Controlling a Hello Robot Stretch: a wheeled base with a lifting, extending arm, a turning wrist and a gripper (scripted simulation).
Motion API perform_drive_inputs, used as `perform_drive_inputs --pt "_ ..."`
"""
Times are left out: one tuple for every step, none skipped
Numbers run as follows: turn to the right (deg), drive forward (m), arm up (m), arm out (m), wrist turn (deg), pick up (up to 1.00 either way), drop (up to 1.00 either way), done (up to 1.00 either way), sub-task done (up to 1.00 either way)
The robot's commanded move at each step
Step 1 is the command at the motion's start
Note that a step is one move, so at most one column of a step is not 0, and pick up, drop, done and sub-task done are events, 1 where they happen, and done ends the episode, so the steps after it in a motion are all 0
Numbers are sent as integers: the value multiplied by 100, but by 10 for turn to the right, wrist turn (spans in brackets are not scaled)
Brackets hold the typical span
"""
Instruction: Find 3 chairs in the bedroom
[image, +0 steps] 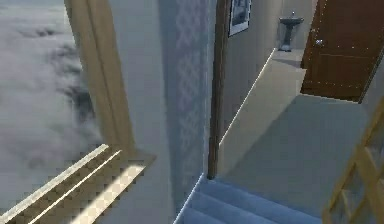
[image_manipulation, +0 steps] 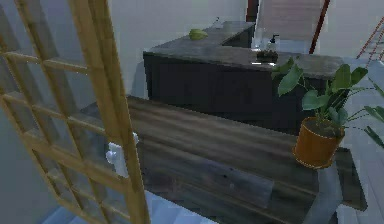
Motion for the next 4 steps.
perform_drive_inputs --pt "180 0 0 0 0 0 0 0 0" --pt "0 15 0 0 0 0 0 0 0" --pt "60 0 0 0 0 0 0 0 0" --pt "0 100 0 0 0 0 0 0 0"
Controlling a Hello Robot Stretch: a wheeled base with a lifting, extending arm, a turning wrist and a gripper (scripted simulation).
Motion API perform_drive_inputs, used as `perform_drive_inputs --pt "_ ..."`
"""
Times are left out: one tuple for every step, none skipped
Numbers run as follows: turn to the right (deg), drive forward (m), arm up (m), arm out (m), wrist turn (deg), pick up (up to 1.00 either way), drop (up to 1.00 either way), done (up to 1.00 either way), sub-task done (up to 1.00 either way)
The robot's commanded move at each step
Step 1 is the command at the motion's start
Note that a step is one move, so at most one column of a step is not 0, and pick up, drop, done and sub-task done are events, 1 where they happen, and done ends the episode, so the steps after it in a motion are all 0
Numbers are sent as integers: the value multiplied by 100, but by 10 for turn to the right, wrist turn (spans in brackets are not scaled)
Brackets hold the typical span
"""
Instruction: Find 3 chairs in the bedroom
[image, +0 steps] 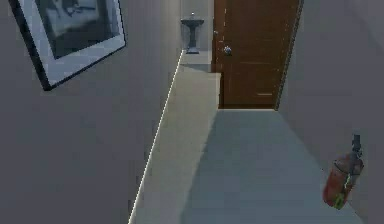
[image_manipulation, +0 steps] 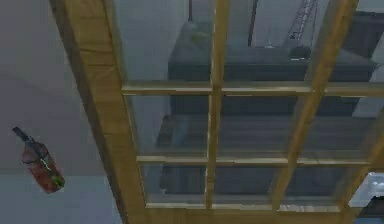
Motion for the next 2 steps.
perform_drive_inputs --pt "0 100 0 0 0 0 0 0 0" --pt "0 100 0 0 0 0 0 0 0"
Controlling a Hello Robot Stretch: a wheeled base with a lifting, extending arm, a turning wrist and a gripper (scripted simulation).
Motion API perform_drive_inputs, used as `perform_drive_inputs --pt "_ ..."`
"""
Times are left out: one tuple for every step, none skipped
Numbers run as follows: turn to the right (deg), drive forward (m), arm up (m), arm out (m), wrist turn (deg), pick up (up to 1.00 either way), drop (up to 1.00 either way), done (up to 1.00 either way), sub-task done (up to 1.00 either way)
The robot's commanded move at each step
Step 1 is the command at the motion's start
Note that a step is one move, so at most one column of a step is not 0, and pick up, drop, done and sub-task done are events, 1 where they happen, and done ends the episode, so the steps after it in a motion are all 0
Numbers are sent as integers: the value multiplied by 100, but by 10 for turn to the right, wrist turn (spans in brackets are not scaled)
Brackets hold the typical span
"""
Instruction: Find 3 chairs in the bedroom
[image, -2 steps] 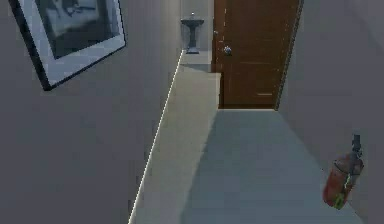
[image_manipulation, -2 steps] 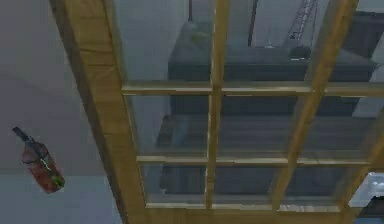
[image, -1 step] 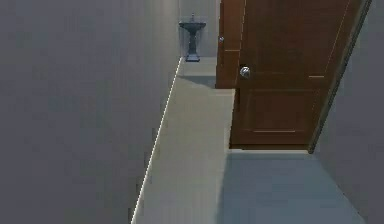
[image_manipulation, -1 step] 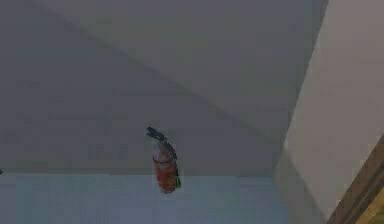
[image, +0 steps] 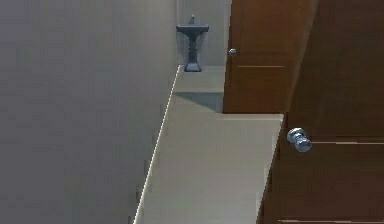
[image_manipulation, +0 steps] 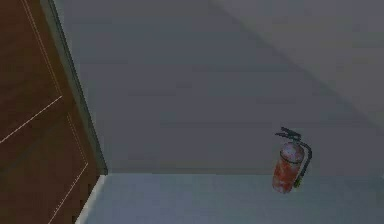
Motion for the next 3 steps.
perform_drive_inputs --pt "60 0 0 0 0 0 0 0 0" --pt "0 45 0 0 0 0 0 0 0" --pt "0 45 0 0 0 0 0 0 0"
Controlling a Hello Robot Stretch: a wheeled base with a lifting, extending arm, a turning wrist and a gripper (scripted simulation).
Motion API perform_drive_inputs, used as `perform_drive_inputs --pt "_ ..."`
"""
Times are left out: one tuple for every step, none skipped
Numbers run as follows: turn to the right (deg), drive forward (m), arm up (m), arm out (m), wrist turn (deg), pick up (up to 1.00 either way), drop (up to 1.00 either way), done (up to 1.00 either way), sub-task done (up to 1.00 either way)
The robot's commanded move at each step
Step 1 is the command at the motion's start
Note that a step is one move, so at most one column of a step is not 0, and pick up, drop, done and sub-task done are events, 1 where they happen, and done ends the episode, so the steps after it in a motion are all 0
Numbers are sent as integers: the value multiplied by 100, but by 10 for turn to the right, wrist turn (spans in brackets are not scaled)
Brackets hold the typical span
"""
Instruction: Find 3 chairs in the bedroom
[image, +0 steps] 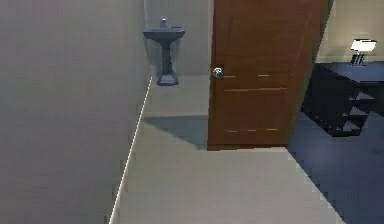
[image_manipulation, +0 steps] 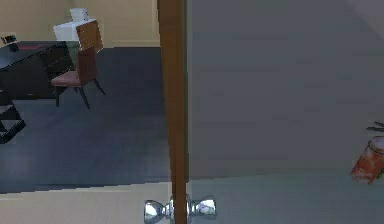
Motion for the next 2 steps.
perform_drive_inputs --pt "-60 0 0 0 0 0 0 0 0" --pt "-30 0 0 0 0 0 0 0 0"
